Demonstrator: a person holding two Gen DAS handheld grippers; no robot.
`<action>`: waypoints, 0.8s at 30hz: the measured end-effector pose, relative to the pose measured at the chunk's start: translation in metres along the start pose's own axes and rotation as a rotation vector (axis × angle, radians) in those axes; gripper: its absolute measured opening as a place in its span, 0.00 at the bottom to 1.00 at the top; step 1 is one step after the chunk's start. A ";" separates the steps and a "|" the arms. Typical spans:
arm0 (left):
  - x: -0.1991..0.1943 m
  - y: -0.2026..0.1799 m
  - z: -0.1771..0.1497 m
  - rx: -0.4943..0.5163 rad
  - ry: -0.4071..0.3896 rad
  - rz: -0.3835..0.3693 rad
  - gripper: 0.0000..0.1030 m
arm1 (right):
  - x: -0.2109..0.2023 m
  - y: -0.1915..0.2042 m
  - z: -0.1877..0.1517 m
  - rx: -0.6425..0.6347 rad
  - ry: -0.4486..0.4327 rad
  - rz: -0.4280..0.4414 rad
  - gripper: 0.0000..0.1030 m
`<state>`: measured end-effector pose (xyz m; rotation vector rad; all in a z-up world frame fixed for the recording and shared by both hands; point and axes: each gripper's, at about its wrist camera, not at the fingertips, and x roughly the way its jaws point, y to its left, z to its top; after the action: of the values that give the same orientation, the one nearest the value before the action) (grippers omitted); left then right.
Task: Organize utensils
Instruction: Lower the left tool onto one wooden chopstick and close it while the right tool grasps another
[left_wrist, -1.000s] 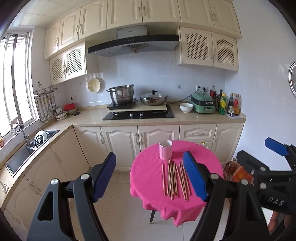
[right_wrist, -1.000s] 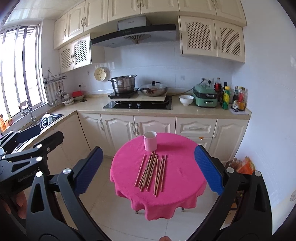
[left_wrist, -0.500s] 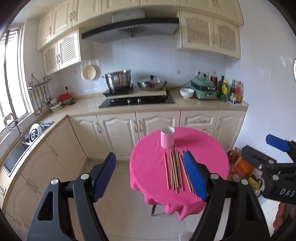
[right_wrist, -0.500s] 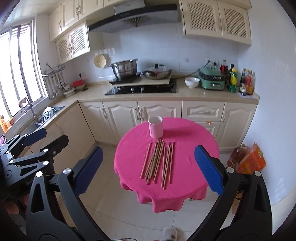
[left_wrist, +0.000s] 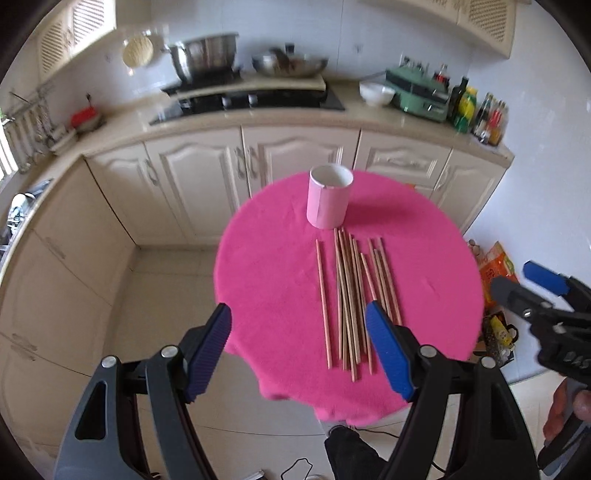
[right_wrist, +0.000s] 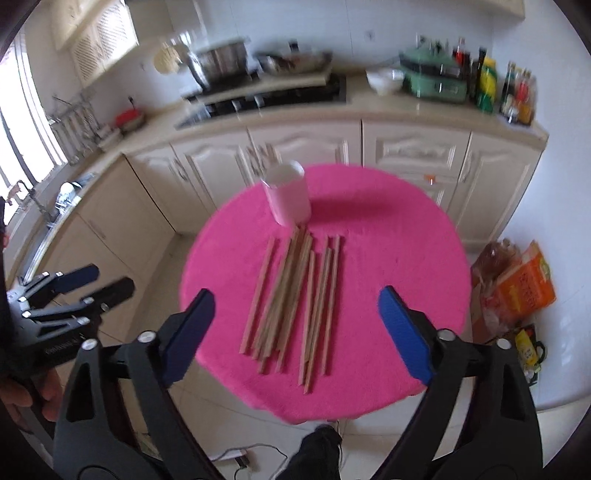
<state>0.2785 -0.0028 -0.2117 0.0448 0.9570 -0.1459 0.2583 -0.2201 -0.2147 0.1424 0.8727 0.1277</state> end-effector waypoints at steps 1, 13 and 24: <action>0.026 -0.001 0.010 -0.005 0.049 -0.008 0.72 | 0.024 -0.009 0.007 0.016 0.042 0.007 0.78; 0.236 -0.023 0.039 -0.011 0.407 0.000 0.49 | 0.197 -0.075 0.029 0.078 0.364 0.033 0.40; 0.298 -0.031 0.035 -0.004 0.522 -0.004 0.42 | 0.250 -0.083 0.020 0.112 0.529 0.034 0.34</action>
<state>0.4717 -0.0679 -0.4339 0.0794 1.4781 -0.1389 0.4372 -0.2603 -0.4052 0.2337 1.4067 0.1508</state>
